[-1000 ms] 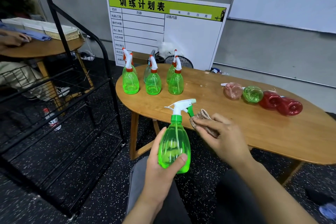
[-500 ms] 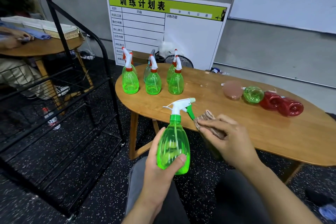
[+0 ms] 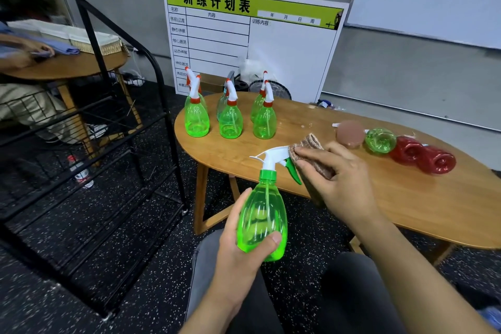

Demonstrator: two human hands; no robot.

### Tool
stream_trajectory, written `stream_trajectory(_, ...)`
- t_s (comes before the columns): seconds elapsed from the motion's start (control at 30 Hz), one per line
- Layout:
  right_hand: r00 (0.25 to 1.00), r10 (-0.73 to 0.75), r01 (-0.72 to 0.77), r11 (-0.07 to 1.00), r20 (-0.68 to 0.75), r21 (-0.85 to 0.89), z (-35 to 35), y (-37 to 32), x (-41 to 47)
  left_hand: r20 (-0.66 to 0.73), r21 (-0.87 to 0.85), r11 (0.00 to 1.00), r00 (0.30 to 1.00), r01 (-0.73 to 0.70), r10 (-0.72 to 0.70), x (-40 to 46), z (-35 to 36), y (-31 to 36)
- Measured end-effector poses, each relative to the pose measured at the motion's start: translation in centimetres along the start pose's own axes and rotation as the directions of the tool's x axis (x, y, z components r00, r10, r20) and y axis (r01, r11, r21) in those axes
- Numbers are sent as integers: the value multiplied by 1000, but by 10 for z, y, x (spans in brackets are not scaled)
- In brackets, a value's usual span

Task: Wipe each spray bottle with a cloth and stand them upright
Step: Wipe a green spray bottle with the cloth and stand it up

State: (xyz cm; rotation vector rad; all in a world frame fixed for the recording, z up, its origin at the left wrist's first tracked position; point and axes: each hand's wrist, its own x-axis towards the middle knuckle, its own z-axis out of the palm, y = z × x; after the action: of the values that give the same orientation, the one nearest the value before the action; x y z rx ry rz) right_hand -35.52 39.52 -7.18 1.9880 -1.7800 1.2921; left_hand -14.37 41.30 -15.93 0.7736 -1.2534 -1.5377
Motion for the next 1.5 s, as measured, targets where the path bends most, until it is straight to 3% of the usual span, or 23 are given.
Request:
stream_trajectory(0.1,994,94,-94,996,-54,3,0,-2,1,-25,-2,1000,1000,-9,9,1,-1,0)
stream_trajectory(0.17,983,169,-160,980,-70,118,-5,-9,0,-42,-25,1000,999,-8,7,2,0,2)
stream_trajectory(0.27,990,118,-140,917,79,375,-12,-29,-9,-42,-43,998,999,-34,32,10,3,11)
stream_trajectory(0.33,973,28,-126,896,230,426,-13,-38,-18,-13,-30,998,998,-61,60,17,6,19)
stream_trajectory(0.4,957,34,-168,873,287,458,-16,-41,-18,30,-22,997,997,-77,78,24,10,31)
stream_trajectory(0.5,977,134,-200,848,167,490,-25,-39,-1,90,-25,993,989,-113,115,33,17,49)
stream_trajectory(0.67,930,347,-325,616,124,717,-42,-35,32,205,51,965,949,-256,241,48,41,69)
stream_trajectory(0.77,886,448,-355,491,120,796,-57,-35,42,221,241,883,909,-403,355,58,55,86)
stream_trajectory(0.83,865,487,-375,469,120,800,-67,-35,48,241,340,810,876,-479,417,65,64,97)
stream_trajectory(0.93,864,498,-357,500,75,789,-88,-30,50,234,416,724,834,-550,499,74,81,114)
stream_trajectory(1.03,909,397,-167,629,-128,759,-110,-35,47,223,483,636,787,-602,576,82,97,131)
stream_trajectory(1.13,941,112,43,896,-320,441,-131,-43,37,184,463,629,761,-625,622,89,110,149)
stream_trajectory(1.2,930,-75,138,979,-361,152,-140,-42,31,178,465,605,738,-646,651,92,117,159)
stream_trajectory(1.3,900,-130,129,991,-415,-32,-151,-39,32,203,507,531,693,-679,691,91,125,169)
stream_trajectory(1.5,882,-134,127,991,-452,-46,-158,-53,53,271,538,468,670,-701,691,89,138,177)
